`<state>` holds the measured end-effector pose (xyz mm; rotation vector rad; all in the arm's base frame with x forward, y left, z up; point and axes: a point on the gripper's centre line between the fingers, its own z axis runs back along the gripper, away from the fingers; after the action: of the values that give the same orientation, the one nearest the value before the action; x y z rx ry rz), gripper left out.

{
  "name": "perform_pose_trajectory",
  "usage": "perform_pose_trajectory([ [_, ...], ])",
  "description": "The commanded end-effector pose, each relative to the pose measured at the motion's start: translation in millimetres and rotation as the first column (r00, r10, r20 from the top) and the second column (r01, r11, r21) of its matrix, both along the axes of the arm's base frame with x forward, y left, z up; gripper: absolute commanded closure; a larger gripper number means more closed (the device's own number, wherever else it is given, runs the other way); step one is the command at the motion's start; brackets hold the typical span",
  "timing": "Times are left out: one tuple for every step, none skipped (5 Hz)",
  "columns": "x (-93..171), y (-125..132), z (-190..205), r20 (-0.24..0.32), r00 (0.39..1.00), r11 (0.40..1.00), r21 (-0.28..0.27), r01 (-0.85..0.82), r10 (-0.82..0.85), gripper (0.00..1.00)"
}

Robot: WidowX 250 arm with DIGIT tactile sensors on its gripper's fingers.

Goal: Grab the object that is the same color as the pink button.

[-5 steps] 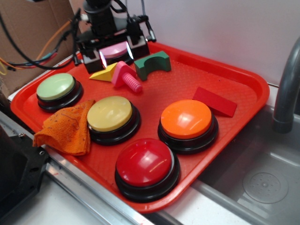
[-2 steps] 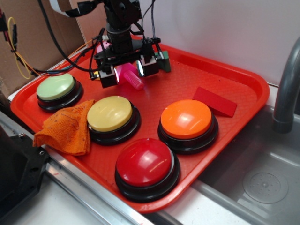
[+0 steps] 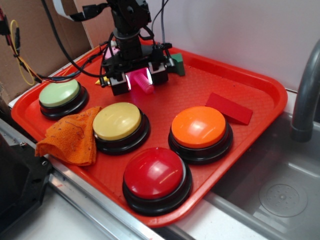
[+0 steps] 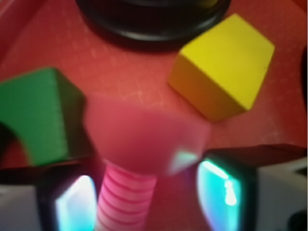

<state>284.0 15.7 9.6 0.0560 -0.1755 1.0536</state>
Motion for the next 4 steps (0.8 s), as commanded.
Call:
perform_pose_trajectory([
  [-0.7,11.0,10.9,0.046,0.999,1.000,0.001,0.004,-0.004,1.00],
  [-2.4,7.8,24.4,0.059,0.996,0.998,0.015,0.063,-0.064,1.00],
  [-3.8,0.3,63.7,0.033,0.963,0.963,-0.012,0.269,-0.268,1.00],
  [-8.9,-4.5,87.3,0.050,0.925,0.926,-0.013,0.377,-0.376,1.00],
])
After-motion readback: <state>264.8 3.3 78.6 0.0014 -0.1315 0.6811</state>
